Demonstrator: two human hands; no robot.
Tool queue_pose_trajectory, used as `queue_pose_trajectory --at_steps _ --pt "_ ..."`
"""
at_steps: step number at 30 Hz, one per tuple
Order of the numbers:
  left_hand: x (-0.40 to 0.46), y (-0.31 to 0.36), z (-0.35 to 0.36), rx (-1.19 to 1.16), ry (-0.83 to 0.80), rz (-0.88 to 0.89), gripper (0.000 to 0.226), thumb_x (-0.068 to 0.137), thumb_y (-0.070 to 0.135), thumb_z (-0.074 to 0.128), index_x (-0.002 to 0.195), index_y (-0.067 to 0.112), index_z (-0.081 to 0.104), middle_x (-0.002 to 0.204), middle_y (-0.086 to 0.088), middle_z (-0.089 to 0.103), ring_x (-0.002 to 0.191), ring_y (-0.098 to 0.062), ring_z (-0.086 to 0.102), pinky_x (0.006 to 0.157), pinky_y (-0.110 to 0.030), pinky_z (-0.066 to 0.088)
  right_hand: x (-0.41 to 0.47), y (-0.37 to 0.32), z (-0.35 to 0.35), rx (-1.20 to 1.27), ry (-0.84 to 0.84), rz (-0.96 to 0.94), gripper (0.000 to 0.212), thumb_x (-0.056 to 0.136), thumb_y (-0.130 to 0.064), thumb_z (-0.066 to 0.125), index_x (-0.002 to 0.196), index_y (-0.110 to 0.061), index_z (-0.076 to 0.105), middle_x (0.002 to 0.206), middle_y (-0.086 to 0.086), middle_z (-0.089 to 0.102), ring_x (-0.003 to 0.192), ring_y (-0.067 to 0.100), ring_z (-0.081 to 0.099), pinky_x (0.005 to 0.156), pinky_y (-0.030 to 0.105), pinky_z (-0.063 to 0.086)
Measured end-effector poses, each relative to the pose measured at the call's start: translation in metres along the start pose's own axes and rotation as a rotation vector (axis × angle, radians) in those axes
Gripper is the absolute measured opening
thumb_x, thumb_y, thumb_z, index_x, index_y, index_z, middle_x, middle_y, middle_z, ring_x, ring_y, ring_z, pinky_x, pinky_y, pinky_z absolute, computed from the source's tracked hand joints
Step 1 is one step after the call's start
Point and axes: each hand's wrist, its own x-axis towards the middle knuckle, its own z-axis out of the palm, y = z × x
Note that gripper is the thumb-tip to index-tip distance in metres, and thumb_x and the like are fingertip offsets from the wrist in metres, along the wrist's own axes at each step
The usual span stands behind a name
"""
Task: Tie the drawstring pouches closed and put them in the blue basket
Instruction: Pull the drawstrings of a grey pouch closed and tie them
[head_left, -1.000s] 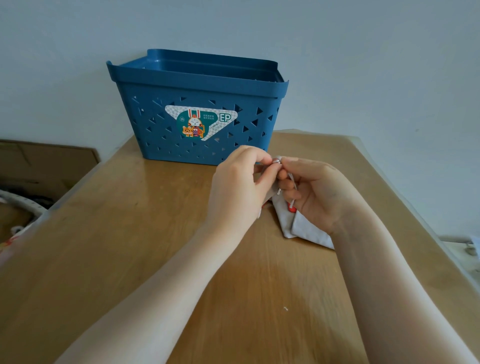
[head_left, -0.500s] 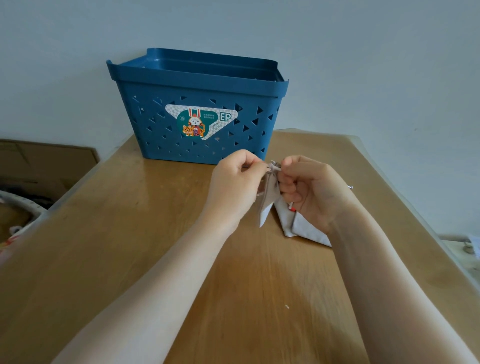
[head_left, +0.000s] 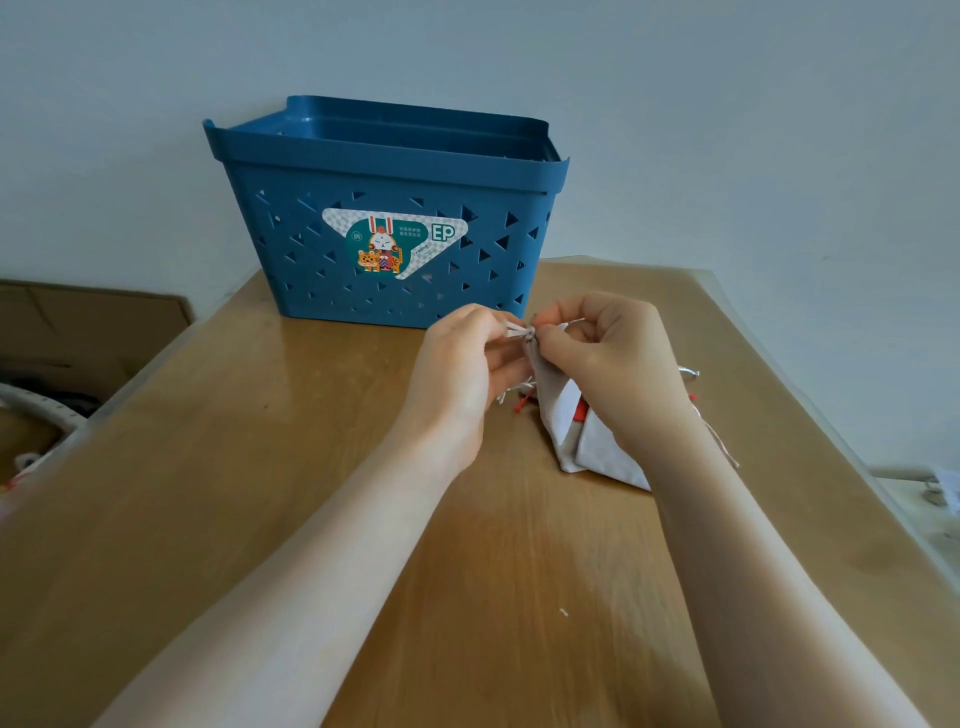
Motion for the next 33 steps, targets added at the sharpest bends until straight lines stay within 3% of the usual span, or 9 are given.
queue_pose_trajectory --at_steps 4,6,11,14,19,22,26,29,33 --pt "-0.001 -0.002 0.001 -0.025 -0.006 0.005 0.029 0.09 -0.004 0.034 0.069 0.003 0.053 0.057 -0.001 0.065 0.065 -0.014 0.066 0.073 -0.03 0.056 0.001 0.003 -0.001 -0.027 -0.018 -0.019 0.019 0.085 -0.006 0.06 0.071 -0.019 0.063 0.036 -0.016 0.046 0.042 0.004 0.047 0.051 0.023 0.043" --pt "0.0 -0.003 0.001 -0.004 -0.003 0.013 0.029 0.09 -0.004 0.034 0.07 0.004 0.053 0.058 0.0 0.066 0.066 -0.014 0.067 0.076 -0.032 0.055 0.001 0.004 -0.001 -0.03 -0.024 -0.024 0.017 0.085 -0.007 0.06 0.072 -0.019 0.064 0.035 -0.015 0.045 0.036 0.003 0.039 0.046 0.015 0.034" --pt "0.0 -0.004 -0.002 0.111 -0.026 0.026 0.027 0.09 0.0 0.04 0.072 0.006 0.058 0.071 -0.006 0.068 0.079 -0.019 0.068 0.082 -0.037 0.055 0.001 0.004 -0.002 -0.027 -0.003 -0.017 0.02 0.085 -0.007 0.061 0.07 -0.02 0.065 0.047 -0.002 0.052 0.045 0.011 0.043 0.047 0.021 0.036" --pt "0.003 -0.003 -0.007 0.341 -0.053 0.135 0.02 0.087 0.023 0.049 0.084 0.01 0.063 0.09 -0.008 0.066 0.094 -0.019 0.065 0.09 -0.036 0.05 0.0 0.003 -0.007 0.074 -0.002 0.033 0.019 0.085 -0.007 0.062 0.071 -0.017 0.067 0.046 -0.004 0.05 0.041 0.009 0.039 0.048 0.022 0.037" --pt "0.01 0.005 -0.024 0.586 -0.27 0.204 0.039 0.094 0.051 0.035 0.115 0.024 0.052 0.115 0.016 0.056 0.11 0.006 0.048 0.096 -0.022 0.034 0.0 0.004 -0.022 0.421 -0.195 0.104 0.02 0.088 -0.012 0.061 0.069 -0.018 0.067 0.052 0.0 0.047 0.047 0.013 0.028 0.05 0.033 0.017" --pt "0.01 0.01 -0.03 0.493 -0.391 0.195 0.01 0.091 0.033 0.049 0.099 0.026 0.048 0.089 0.013 0.065 0.084 -0.007 0.055 0.078 -0.024 0.042 0.002 0.006 -0.02 0.497 -0.21 0.118 0.017 0.087 -0.015 0.062 0.071 -0.019 0.067 0.063 0.008 0.055 0.058 0.021 0.039 0.054 0.03 0.03" --pt "0.004 0.011 -0.028 0.532 -0.457 0.356 0.019 0.091 0.008 0.051 0.089 0.027 0.046 0.081 0.016 0.062 0.076 -0.003 0.053 0.067 -0.014 0.042 0.005 0.013 -0.019 0.46 -0.109 0.177 0.009 0.088 -0.017 0.061 0.082 -0.011 0.062 0.081 0.018 0.052 0.076 0.028 0.04 0.062 0.033 0.032" --pt "0.004 0.007 -0.026 0.652 -0.327 0.461 0.027 0.092 0.005 0.055 0.077 0.028 0.059 0.076 0.017 0.059 0.074 -0.005 0.05 0.065 -0.016 0.038 0.008 0.017 -0.016 0.317 -0.029 0.201 0.011 0.091 -0.019 0.059 0.086 -0.013 0.067 0.072 0.006 0.06 0.064 0.019 0.049 0.06 0.032 0.038" --pt "0.007 0.007 -0.025 0.646 -0.126 0.518 0.024 0.092 0.007 0.054 0.091 0.029 0.063 0.086 0.024 0.063 0.075 0.006 0.053 0.066 -0.01 0.04 0.013 0.022 -0.014 0.149 0.102 0.214 0.022 0.097 -0.02 0.045 0.109 -0.022 0.063 0.091 -0.002 0.063 0.068 0.011 0.055 0.065 0.028 0.047"
